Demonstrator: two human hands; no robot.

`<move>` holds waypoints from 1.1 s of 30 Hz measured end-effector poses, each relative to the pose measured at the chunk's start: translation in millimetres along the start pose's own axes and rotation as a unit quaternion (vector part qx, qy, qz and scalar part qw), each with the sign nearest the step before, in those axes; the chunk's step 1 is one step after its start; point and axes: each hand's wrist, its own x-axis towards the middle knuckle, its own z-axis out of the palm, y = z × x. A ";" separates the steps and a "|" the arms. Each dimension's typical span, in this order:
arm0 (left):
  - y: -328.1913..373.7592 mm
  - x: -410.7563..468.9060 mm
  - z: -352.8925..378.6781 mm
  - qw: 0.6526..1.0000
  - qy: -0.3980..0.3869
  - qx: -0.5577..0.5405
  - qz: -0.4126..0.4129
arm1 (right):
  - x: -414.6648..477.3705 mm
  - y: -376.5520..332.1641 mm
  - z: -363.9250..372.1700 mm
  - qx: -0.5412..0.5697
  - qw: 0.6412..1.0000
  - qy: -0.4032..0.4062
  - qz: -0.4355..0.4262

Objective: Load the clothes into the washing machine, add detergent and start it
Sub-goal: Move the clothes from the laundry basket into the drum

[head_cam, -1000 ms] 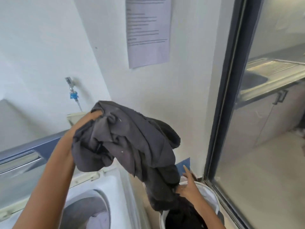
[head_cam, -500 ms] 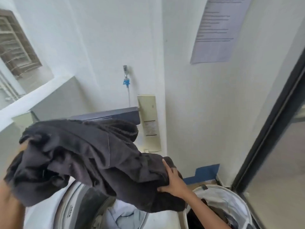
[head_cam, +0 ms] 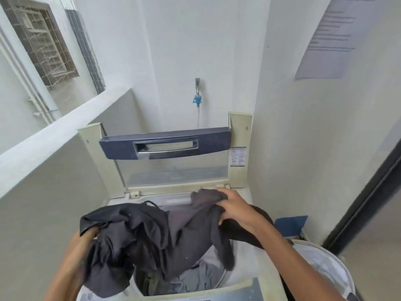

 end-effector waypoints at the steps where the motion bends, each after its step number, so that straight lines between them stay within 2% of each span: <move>1: 4.5 1.0 0.1 1.000 -0.012 0.007 0.014 | -1.7 -6.1 13.8 0.069 0.997 -0.041 -0.004; 4: 27.6 -7.7 2.1 0.999 -0.015 -0.009 0.033 | -0.4 -9.8 36.9 0.224 0.967 -0.117 -0.001; 6: 29.0 -3.4 0.7 0.998 -0.029 -0.001 0.056 | 0.4 -5.4 37.1 0.243 0.965 -0.092 0.026; 7: 29.2 0.5 -0.4 0.996 -0.039 0.011 0.082 | 1.0 -0.6 33.8 0.202 0.976 -0.075 0.044; 9: 34.4 0.6 -1.6 0.987 -0.071 0.042 0.134 | 1.0 14.2 20.9 -0.031 0.992 -0.087 0.083; 10: 36.6 2.8 -3.5 0.982 -0.091 0.053 0.155 | 0.5 21.0 14.5 -0.181 0.967 -0.140 0.117; 11: 39.7 6.0 -3.9 0.976 -0.110 0.061 0.180 | -0.2 25.7 10.3 -0.307 0.914 -0.213 0.157; 12: 46.6 5.7 -4.8 0.969 -0.131 0.070 0.197 | -0.3 28.9 7.9 -0.385 0.859 -0.278 0.193; 13: 51.4 7.9 -4.7 0.963 -0.141 0.072 0.217 | 0.4 30.9 8.3 -0.414 0.826 -0.317 0.212; 14: 56.7 8.9 -4.1 0.957 -0.159 0.070 0.232 | 0.9 30.3 11.2 -0.412 0.823 -0.330 0.210; 16: 68.4 6.1 2.8 0.940 -0.202 0.085 0.263 | 3.2 25.5 20.6 -0.376 0.864 -0.296 0.159; 19: 72.0 5.7 17.5 0.913 -0.270 0.108 0.286 | 8.6 18.7 37.1 -0.310 0.932 -0.176 0.069; 21: 71.9 4.2 24.5 0.901 -0.307 0.102 0.289 | 13.3 18.1 47.3 -0.257 0.957 -0.130 0.019; 27: 76.2 1.6 24.3 0.882 -0.368 0.079 0.284 | 18.4 35.1 57.3 -0.283 0.941 -0.186 -0.005; 30: 75.7 9.2 10.6 0.869 -0.393 0.135 0.267 | 20.9 34.0 38.0 -0.340 0.934 -0.110 -0.025; 33: 67.7 20.8 -3.2 0.829 -0.334 0.354 0.274 | 21.4 12.6 12.4 -0.345 0.934 0.039 -0.085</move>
